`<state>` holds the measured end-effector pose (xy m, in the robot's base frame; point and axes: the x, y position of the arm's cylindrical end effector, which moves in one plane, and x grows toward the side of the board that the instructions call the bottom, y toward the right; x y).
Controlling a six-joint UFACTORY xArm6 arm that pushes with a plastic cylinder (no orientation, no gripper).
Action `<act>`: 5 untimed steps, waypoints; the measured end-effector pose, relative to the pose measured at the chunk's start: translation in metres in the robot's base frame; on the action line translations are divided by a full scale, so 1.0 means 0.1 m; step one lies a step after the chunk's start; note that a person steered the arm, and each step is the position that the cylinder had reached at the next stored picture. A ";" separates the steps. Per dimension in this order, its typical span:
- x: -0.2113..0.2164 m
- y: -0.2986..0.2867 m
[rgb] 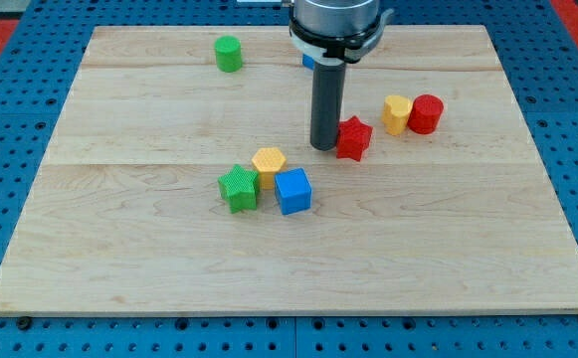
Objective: Move the red star to the left of the yellow heart
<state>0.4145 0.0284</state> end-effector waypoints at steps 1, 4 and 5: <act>0.23 -0.15; 0.18 0.32; 0.23 0.32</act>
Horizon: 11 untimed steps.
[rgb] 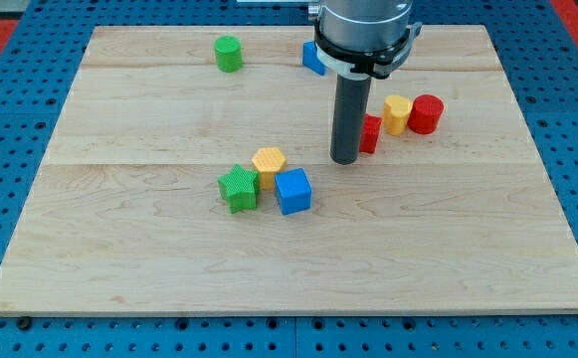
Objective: Move the red star to the left of the yellow heart
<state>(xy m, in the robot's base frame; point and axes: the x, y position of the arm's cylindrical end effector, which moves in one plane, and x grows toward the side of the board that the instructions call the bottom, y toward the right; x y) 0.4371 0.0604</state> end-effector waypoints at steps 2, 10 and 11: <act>0.00 0.32; -0.27 0.03; -0.17 -0.14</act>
